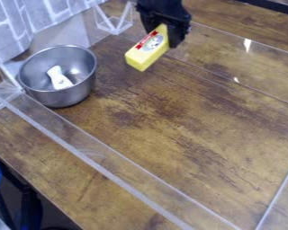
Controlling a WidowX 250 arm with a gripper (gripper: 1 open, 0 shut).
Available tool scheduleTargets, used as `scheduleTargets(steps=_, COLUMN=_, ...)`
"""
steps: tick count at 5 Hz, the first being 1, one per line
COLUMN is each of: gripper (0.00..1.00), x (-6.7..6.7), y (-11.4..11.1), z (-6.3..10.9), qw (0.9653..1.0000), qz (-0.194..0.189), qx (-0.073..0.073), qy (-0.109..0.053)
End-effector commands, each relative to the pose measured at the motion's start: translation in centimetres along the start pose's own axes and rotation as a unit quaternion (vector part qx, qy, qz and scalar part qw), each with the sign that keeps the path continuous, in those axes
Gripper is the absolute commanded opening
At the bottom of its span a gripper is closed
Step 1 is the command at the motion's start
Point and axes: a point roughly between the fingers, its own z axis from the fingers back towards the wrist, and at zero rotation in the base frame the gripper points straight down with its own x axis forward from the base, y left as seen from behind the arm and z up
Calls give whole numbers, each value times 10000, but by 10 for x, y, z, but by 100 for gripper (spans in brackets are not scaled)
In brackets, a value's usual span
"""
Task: Move the yellow butter to the left side of the table
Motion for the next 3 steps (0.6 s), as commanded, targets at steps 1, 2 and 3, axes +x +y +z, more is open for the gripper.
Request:
scheduleTargets(steps=1, gripper=0, x=23, y=1, z=30, qw=9986, qz=-54, qx=78, qy=-528)
scheduleTargets(steps=2, gripper=0, x=18, y=-1, z=34, qw=9989, qz=0, qx=65, qy=-473)
scheduleTargets(steps=3, gripper=0, x=6, y=-4, z=43, qw=9992, qz=20, qx=72, qy=-398)
